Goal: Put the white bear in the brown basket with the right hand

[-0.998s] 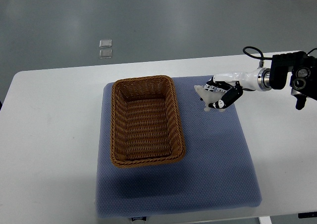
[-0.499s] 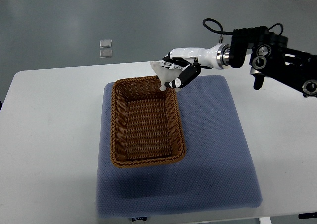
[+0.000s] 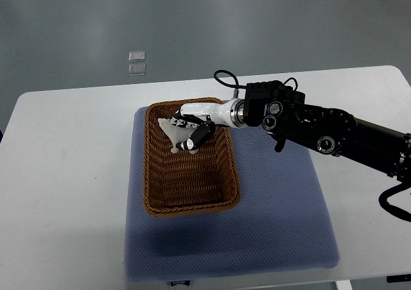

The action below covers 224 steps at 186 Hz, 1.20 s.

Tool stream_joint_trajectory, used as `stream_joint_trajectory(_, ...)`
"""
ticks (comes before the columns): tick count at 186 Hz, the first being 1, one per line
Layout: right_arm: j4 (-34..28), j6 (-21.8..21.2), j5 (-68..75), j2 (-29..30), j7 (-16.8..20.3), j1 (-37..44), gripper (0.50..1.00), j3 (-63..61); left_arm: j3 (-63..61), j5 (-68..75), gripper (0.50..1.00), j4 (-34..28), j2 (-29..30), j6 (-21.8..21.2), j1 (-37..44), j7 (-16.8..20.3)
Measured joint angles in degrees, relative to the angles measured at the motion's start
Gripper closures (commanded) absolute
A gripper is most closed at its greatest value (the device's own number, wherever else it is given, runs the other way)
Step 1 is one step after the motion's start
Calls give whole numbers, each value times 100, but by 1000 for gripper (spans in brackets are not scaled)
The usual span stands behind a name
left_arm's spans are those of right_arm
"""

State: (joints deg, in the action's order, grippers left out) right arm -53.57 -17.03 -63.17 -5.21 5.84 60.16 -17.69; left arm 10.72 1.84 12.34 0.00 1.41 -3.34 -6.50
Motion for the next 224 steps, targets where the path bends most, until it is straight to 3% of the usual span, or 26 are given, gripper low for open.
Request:
stream_joint_trajectory(81,93,241,-390,12,-609,-318,998,89,5,0,500,-14,0,-1,0,0)
stream_joint_trajectory(120,93,404,-572,12,-792,-405,818,239,0,0,500,-21,0,-1,0,0)
stream_joint_trajectory(132,93,420,-591,12,-807,-424,707,246,0,0,500,-21,0,-1,0,0)
stream_joint_trajectory(152,93,425,-598,-1,-811,-431,589,236,4,1,500,-22,0,-1,0,0)
stream_joint_trajectory(224,61,316,-461,-360,-813,-104,574,-503,9,1,500,-31,0,1,0,0)
